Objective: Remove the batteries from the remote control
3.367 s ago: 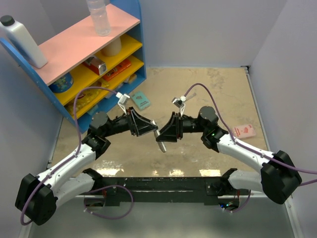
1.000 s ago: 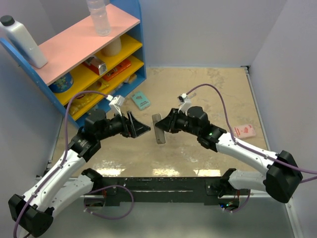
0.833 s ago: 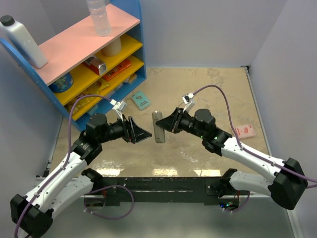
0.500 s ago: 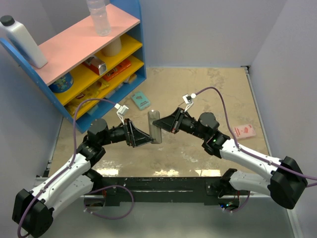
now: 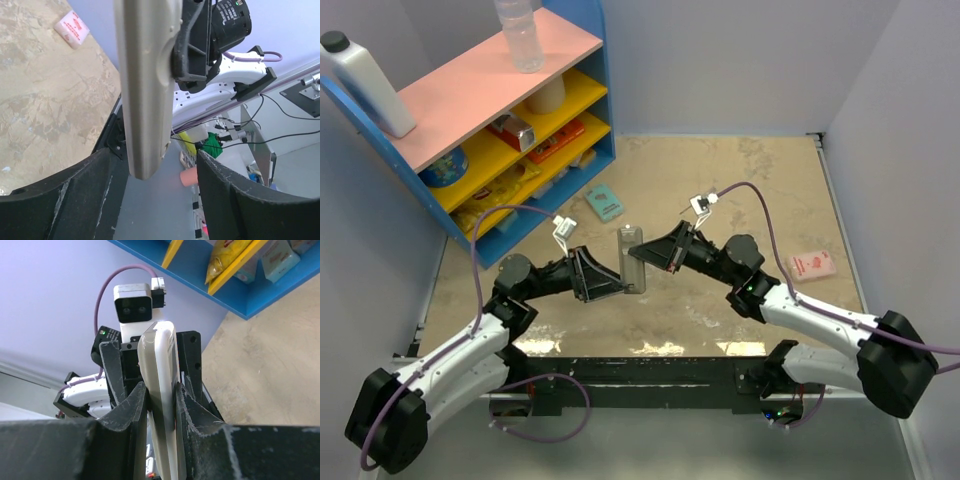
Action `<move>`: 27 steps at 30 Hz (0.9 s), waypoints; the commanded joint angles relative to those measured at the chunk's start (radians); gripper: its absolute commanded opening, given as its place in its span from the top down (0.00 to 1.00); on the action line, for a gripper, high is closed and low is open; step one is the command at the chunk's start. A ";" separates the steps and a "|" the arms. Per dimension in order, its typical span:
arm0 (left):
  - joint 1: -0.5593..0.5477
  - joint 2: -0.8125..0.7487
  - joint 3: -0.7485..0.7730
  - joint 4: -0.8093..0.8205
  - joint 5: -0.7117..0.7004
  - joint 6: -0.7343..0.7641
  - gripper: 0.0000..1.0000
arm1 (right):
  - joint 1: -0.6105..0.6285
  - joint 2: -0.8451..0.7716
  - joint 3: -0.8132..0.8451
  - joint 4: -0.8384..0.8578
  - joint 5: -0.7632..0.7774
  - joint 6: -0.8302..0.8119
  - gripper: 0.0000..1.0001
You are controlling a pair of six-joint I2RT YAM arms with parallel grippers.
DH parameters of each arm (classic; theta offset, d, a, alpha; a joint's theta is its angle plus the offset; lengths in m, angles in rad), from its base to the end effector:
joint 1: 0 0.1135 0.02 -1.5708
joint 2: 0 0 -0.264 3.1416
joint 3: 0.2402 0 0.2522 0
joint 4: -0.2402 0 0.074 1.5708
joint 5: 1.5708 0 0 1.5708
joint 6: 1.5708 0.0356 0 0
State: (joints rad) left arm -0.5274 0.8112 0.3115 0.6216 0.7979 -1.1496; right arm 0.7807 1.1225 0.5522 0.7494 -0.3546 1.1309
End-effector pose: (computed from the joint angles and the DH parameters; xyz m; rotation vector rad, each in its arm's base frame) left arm 0.1428 -0.1127 0.2522 0.2426 1.8068 -1.8468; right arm 0.1688 0.1846 0.2888 -0.0607 1.6757 1.7728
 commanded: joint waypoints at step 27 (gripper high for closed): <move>-0.031 0.014 -0.041 0.142 0.001 -0.105 1.00 | -0.003 -0.053 0.126 -0.359 -0.066 -0.308 0.35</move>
State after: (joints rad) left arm -0.5579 0.8604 0.2630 0.7513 0.8036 -1.2476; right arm 0.7837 1.0916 0.5625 0.6033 -0.3698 1.0203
